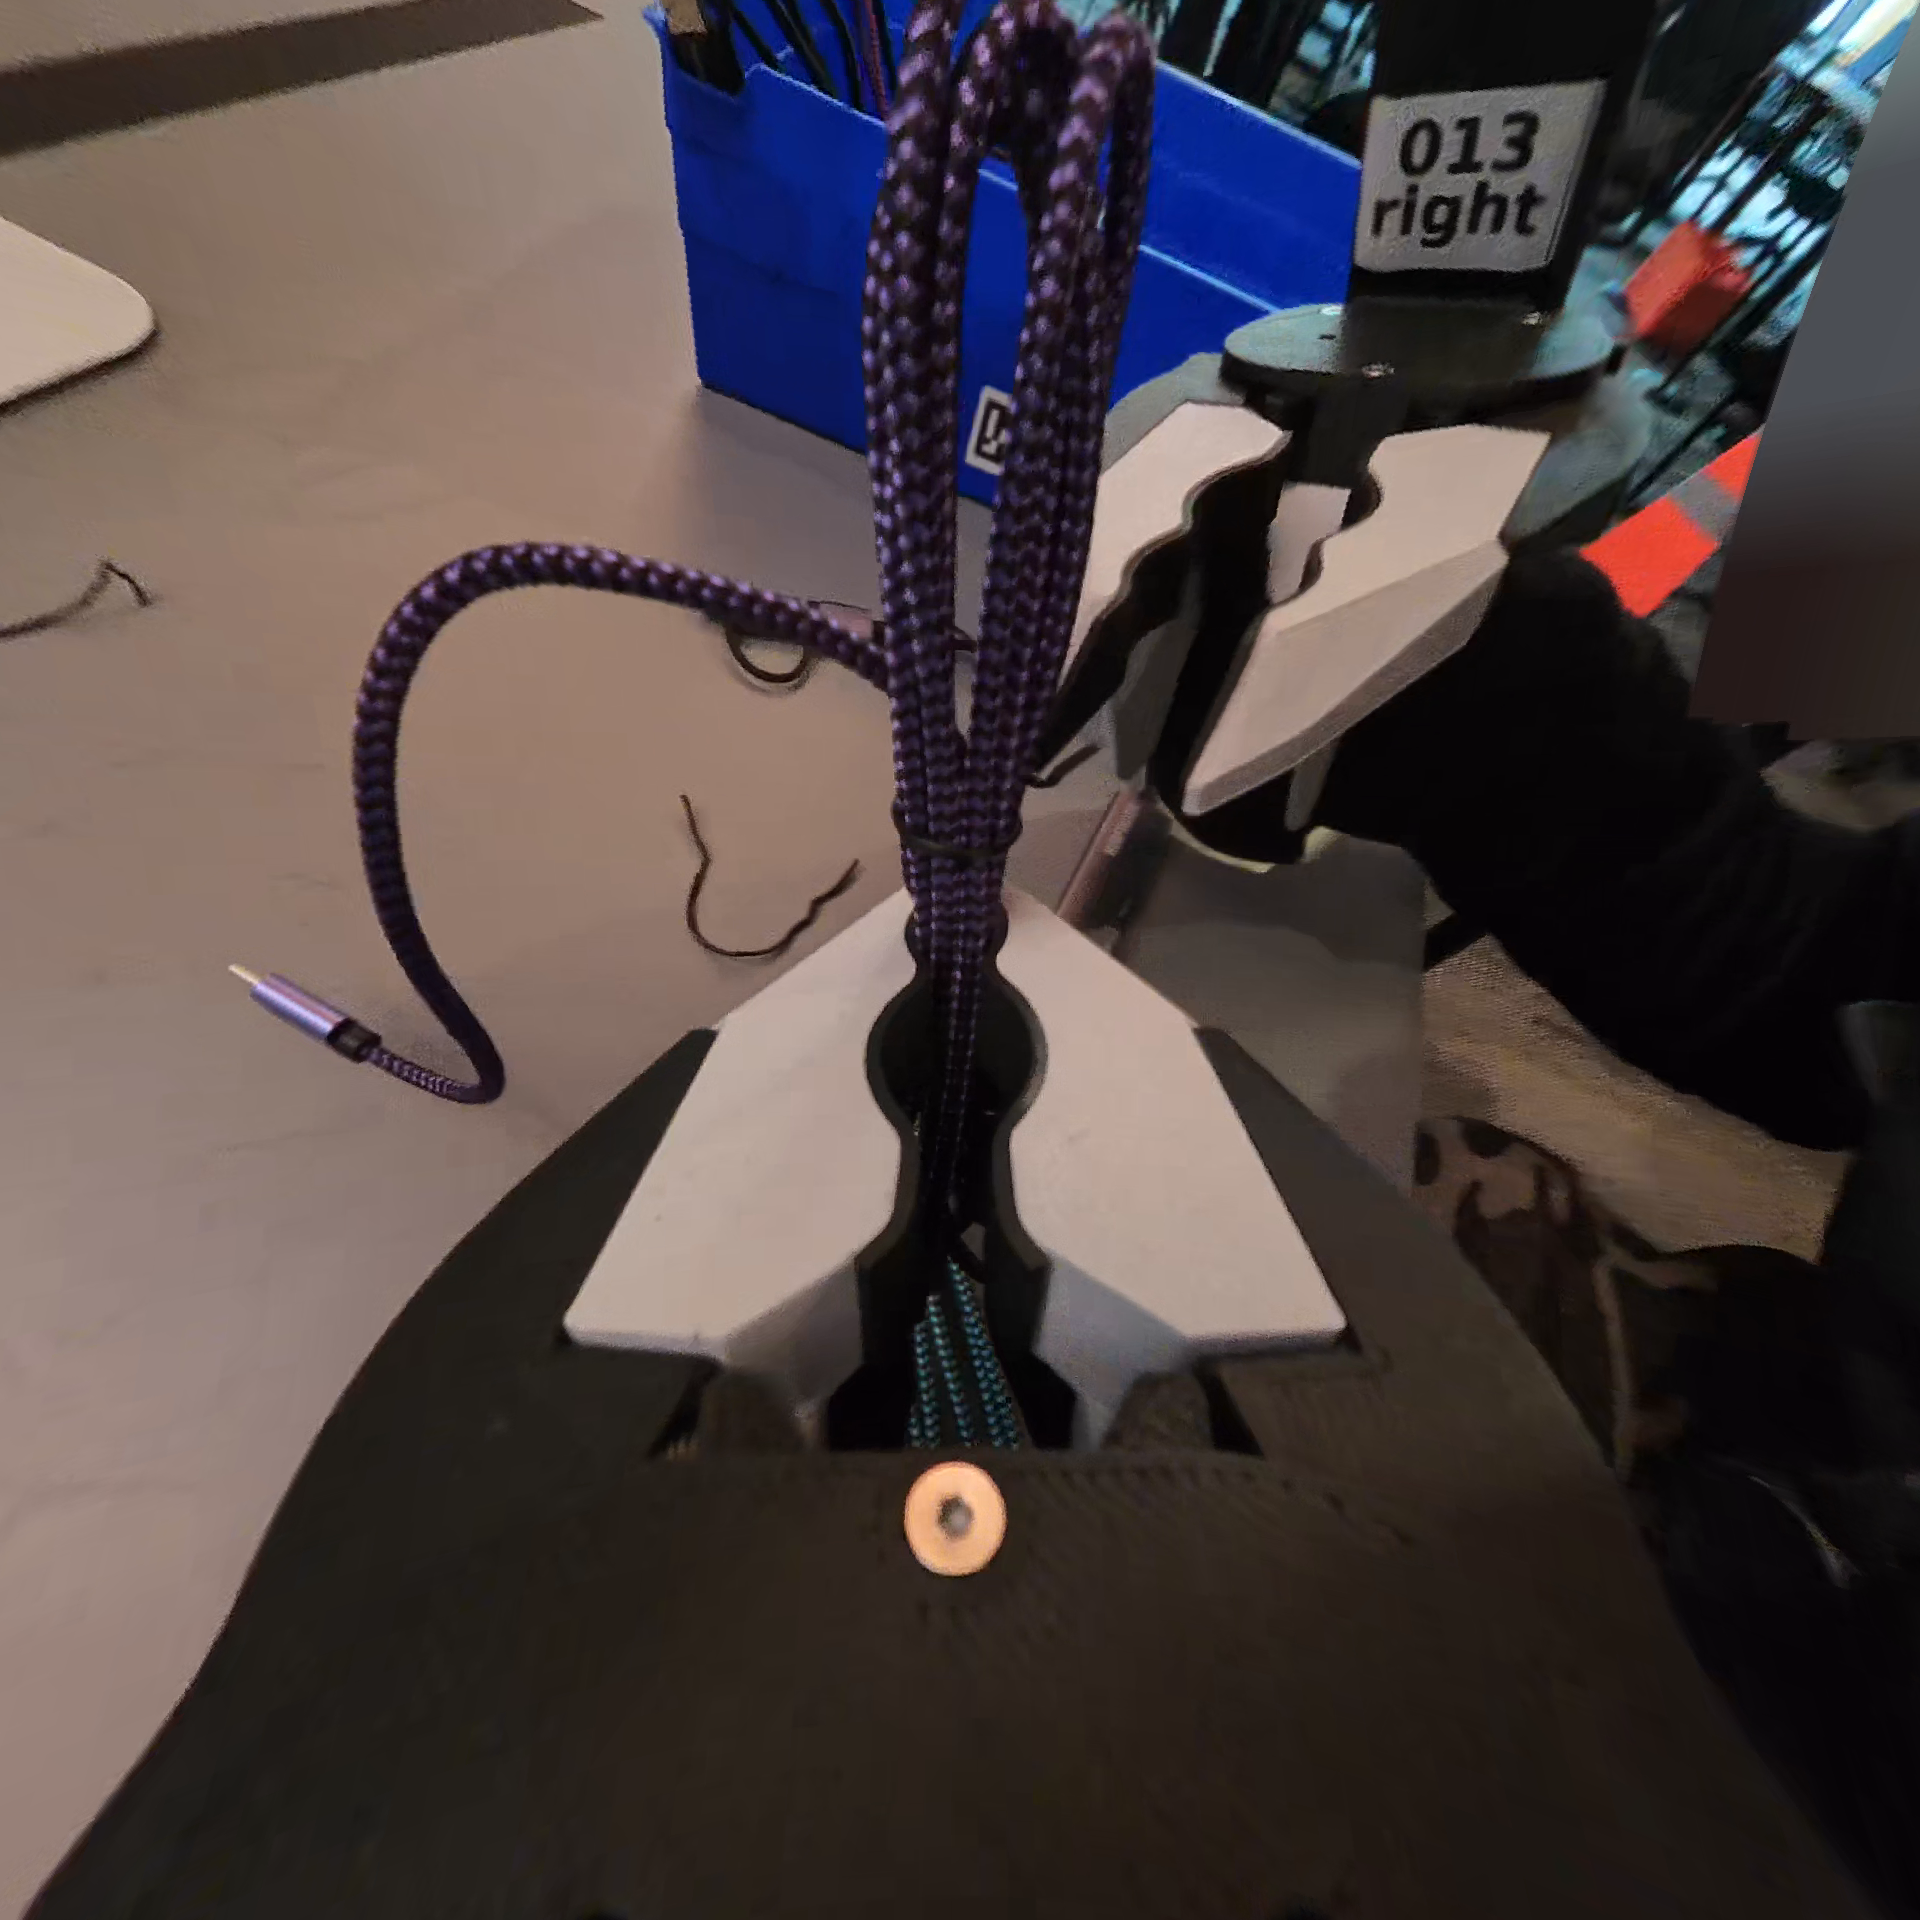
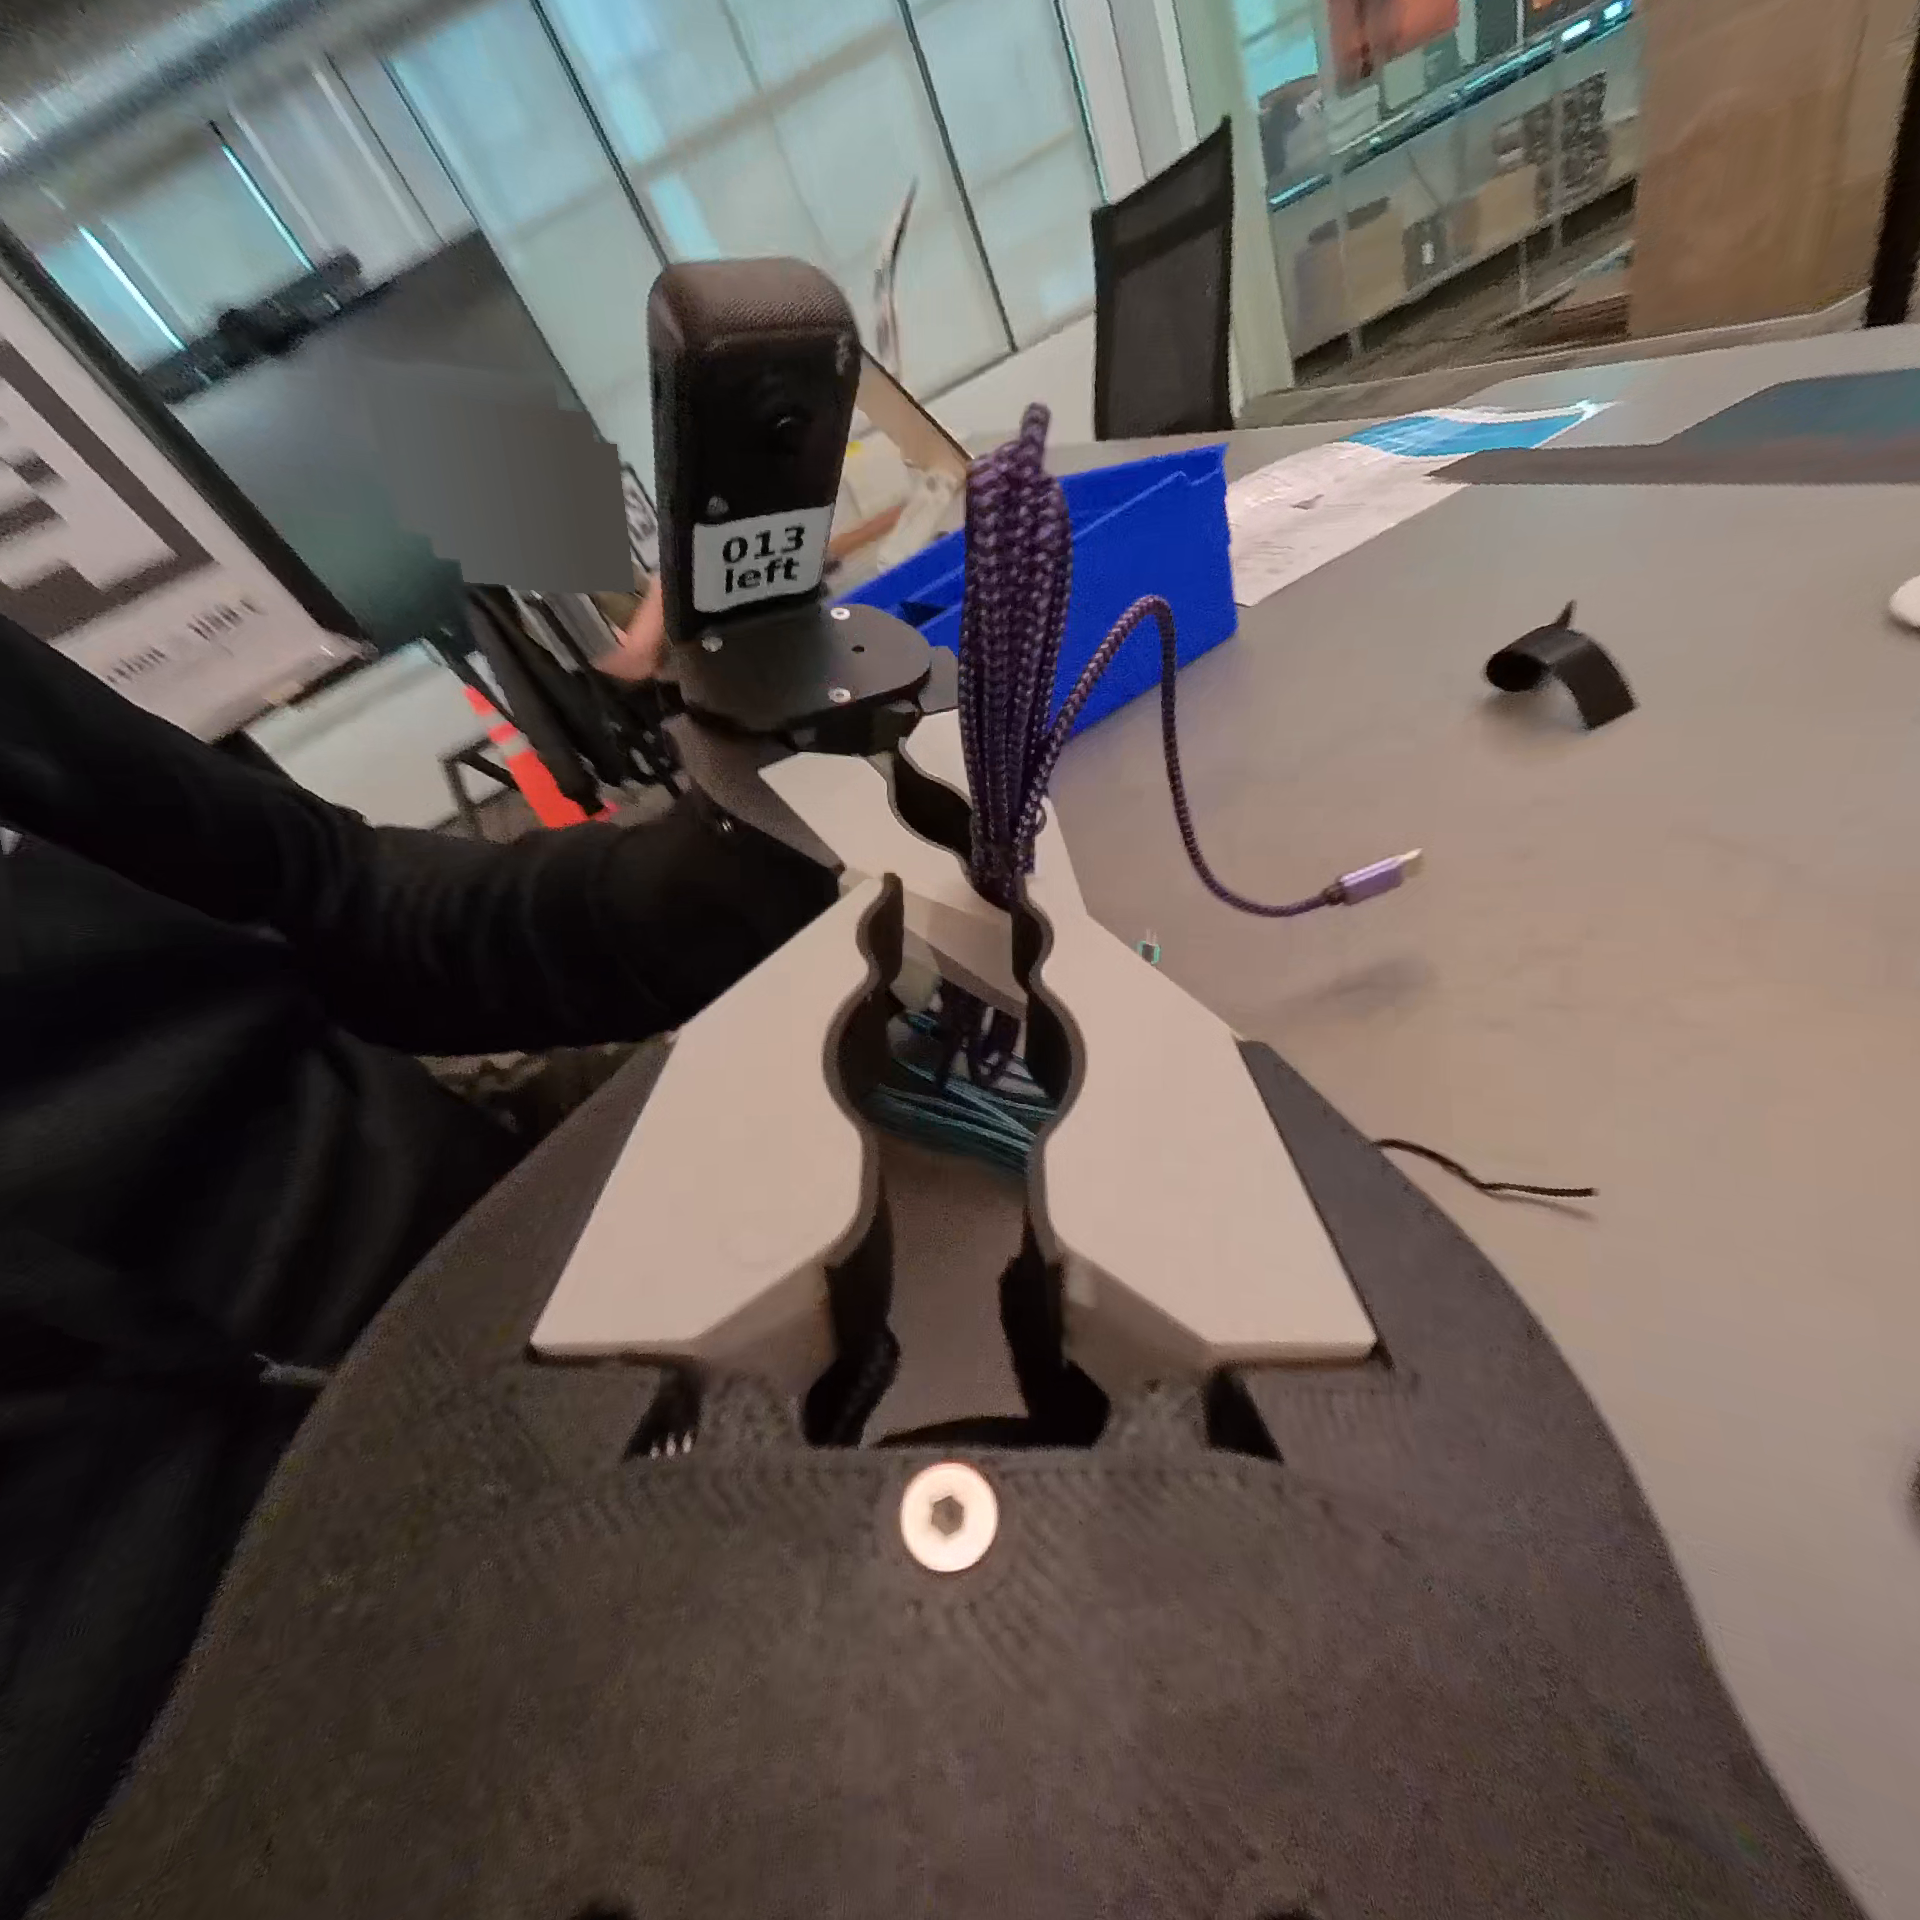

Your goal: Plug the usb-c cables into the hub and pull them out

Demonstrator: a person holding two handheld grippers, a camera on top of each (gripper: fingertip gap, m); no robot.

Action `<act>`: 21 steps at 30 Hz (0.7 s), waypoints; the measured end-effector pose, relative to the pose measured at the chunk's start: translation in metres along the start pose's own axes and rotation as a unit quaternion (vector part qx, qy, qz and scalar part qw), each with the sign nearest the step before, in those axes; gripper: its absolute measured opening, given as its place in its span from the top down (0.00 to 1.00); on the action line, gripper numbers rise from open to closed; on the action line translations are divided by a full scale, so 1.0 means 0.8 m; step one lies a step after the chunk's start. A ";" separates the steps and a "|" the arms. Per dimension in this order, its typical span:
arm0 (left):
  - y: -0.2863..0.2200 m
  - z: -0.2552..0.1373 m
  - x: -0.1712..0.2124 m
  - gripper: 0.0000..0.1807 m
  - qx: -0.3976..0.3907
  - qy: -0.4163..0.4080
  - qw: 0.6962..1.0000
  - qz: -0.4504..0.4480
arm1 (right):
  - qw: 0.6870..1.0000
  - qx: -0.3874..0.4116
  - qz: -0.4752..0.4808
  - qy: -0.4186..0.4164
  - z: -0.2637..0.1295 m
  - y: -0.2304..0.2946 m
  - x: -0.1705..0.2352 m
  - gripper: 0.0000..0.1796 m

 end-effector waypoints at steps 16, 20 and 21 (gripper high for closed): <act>0.006 -0.003 -0.007 1.00 -0.074 0.012 0.994 0.081 | 0.994 -0.047 0.098 -0.017 0.005 -0.002 0.000 0.95; 0.006 -0.004 -0.009 1.00 -0.072 0.009 0.995 0.075 | 0.995 -0.044 0.081 -0.022 0.005 -0.001 -0.001 1.00; 0.006 -0.004 -0.009 1.00 -0.071 0.009 0.995 0.074 | 0.996 -0.043 0.077 -0.023 0.005 -0.001 -0.002 1.00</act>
Point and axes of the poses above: each gripper's, where its closed fingertips meet, z out along the fingers, x out of its underside, y = z × x across the jaws, the point moved 1 cm from there along -z, back along the fingers, and after that the axes turned 10 degrees about x, right-handed, at the moved point
